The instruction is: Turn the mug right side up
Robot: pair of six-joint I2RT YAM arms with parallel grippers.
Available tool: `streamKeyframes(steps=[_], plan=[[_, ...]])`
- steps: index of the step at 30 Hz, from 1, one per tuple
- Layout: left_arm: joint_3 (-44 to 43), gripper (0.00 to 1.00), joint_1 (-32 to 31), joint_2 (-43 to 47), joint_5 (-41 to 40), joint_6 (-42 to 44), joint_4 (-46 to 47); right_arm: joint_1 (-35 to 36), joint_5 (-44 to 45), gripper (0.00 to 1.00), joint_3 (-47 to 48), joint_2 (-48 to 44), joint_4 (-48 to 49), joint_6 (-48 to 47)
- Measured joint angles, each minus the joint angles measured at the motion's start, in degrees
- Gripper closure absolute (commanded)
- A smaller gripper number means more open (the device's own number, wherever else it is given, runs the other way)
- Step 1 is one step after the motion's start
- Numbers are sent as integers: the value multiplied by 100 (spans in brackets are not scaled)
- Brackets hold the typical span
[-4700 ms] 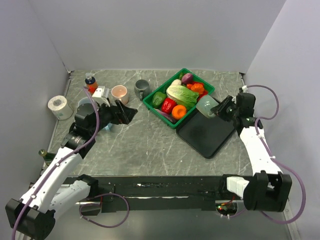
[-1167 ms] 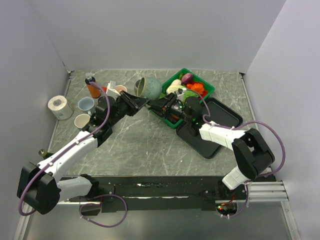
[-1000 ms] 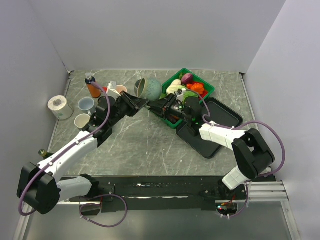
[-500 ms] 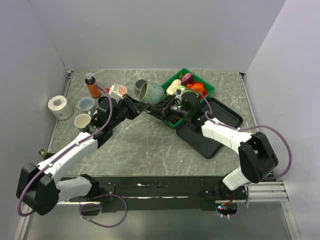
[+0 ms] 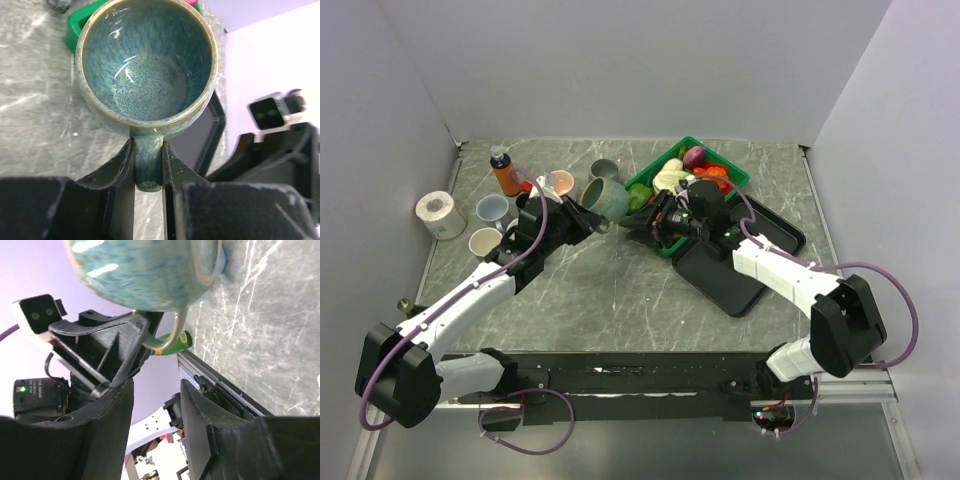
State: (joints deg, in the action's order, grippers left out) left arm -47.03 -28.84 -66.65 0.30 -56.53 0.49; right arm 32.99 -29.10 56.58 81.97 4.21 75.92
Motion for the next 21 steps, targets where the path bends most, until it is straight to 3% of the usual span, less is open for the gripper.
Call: streamKeyframes(steps=[10, 13, 14, 21], plan=[[-2, 99, -15, 2, -935, 752, -728, -243, 234, 39, 0, -348, -553, -654], [-2, 99, -28, 2, -1419, 1034, -1143, -297, 422, 27, 24, -442, -898, -1008], [-2, 99, -35, -7, -1606, 1119, -1292, -308, 546, 18, 59, -503, -1078, -1189], [-2, 99, -94, -417, -2389, 1429, -1574, -387, 1215, 2, 153, -1156, -1714, -1991]])
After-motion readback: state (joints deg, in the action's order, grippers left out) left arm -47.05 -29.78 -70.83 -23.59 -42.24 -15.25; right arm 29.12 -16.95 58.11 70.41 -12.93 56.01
